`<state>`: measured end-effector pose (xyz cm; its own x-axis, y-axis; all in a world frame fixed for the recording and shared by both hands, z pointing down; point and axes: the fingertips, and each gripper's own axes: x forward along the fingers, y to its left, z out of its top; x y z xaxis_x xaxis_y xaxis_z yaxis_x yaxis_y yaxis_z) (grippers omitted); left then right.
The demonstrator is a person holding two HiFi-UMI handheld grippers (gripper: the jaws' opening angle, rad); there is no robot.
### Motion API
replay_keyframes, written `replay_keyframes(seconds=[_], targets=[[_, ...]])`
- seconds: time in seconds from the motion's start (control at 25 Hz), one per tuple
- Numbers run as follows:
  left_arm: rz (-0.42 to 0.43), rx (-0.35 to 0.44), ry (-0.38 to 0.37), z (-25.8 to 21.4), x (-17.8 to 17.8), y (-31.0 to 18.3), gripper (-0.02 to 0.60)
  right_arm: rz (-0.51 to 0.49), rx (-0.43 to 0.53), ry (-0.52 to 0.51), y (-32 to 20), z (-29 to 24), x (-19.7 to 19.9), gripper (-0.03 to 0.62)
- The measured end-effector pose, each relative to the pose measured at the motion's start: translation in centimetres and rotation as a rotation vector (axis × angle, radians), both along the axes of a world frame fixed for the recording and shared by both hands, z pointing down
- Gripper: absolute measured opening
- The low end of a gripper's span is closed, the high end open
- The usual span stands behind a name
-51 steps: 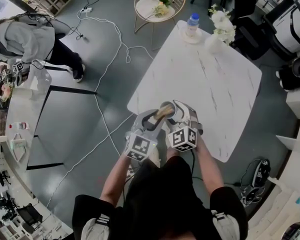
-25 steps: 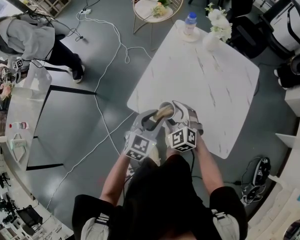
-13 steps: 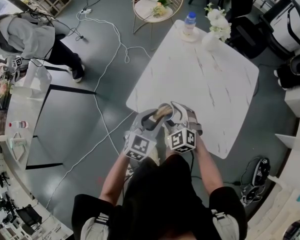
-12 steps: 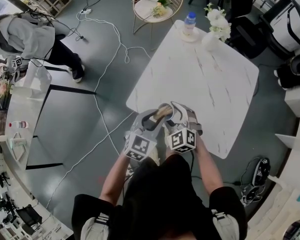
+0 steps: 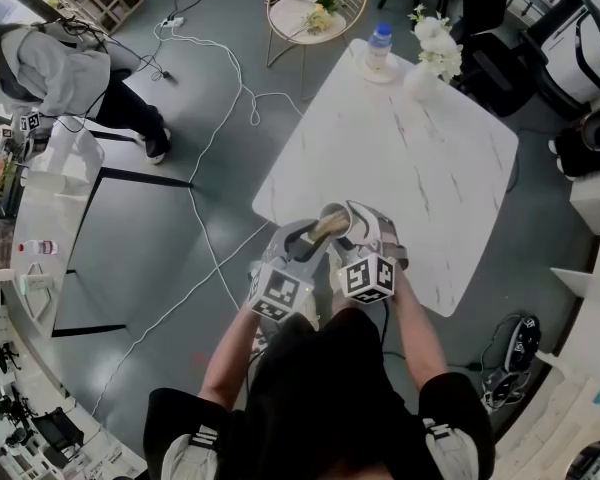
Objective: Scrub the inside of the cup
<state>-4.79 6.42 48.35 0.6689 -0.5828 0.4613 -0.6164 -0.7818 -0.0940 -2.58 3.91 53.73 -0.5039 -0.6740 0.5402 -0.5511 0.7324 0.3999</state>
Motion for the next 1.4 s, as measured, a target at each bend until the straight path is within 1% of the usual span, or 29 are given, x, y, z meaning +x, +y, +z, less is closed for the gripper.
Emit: replay_keyframes(seconds=[0.12,0.36,0.68,1.0,1.4], targets=[[-0.016,-0.003,-0.012,0.0,-0.3,-0.1,0.123,-0.006,-0.001,-0.002,0.3,-0.1,-0.2,0.295],[-0.035,-0.003,-0.008,0.1,-0.5,-0.3,0.123,-0.030,-0.001,-0.008,0.9,0.1,-0.6,0.295],[0.007,-0.004,0.018,-0.3,0.7,0.3,0.123,-0.020,0.005,-0.002,0.5,0.0,-0.2,0.295],[0.020,-0.020,0.011,0.4,0.6,0.4,0.123,-0.004,0.006,0.004,0.3,0.2,0.1,0.295],[-0.026,-0.021,-0.023,0.8,-0.3,-0.3,0.123,-0.030,0.011,0.014,0.7,0.3,-0.6,0.295]])
